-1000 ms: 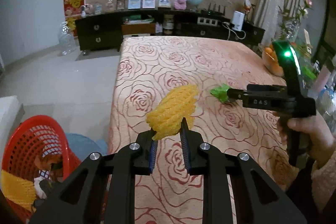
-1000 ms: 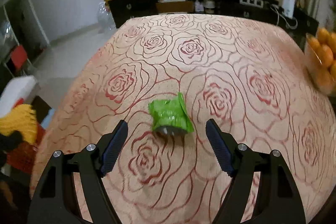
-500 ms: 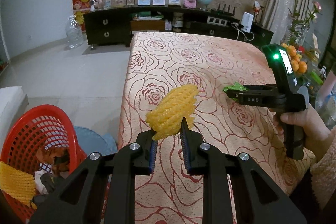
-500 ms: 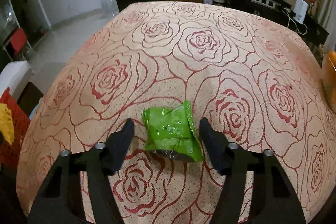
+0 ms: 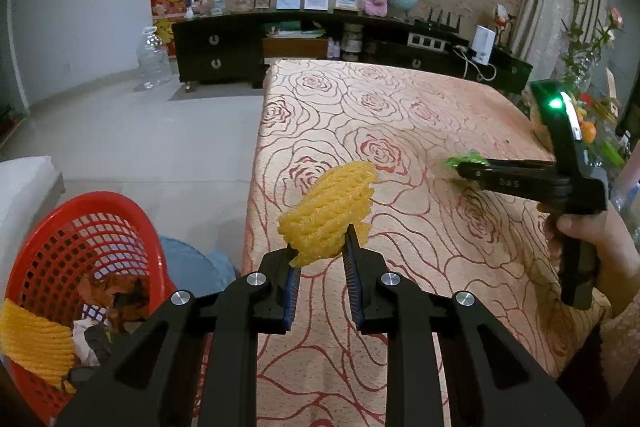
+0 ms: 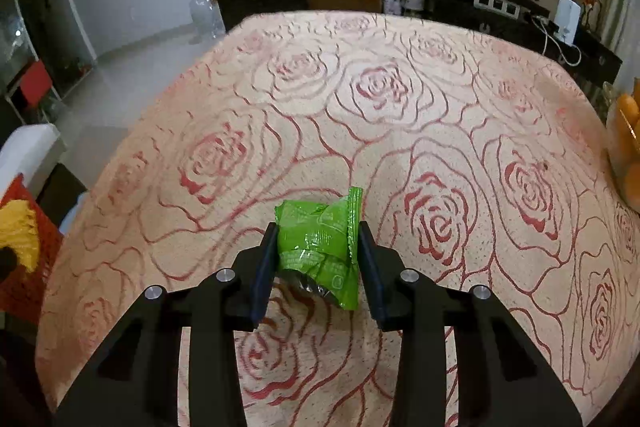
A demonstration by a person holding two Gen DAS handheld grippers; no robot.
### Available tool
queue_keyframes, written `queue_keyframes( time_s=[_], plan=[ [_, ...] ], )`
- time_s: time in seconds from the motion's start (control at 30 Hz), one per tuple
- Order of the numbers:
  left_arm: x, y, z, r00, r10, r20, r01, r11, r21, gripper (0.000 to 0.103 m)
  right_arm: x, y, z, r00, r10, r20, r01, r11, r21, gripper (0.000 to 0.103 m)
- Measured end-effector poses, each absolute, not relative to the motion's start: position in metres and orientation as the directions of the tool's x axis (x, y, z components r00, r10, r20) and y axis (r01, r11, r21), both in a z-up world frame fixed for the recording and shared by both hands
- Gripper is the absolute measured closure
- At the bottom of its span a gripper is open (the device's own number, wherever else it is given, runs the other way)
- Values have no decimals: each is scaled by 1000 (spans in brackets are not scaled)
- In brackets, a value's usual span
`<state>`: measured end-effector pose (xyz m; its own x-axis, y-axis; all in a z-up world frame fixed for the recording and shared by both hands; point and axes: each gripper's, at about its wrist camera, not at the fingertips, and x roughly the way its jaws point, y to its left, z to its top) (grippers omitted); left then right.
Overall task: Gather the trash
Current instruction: 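Grasp the green snack wrapper with the right tool while the left tool holds the foam net, then carry the yellow foam net and green wrapper over the wastebasket with both tools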
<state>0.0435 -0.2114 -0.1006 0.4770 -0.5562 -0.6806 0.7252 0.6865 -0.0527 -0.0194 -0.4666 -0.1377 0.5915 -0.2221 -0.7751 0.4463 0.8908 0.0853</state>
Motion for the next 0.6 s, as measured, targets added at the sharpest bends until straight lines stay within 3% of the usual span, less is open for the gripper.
queue_keyframes(
  time_s=[0.6],
  plan=[
    [45,-178,-70,599,-513,-614,640,768,-17,84,-29,-429,-93,706,-182,-685,375,916,142,65]
  ],
)
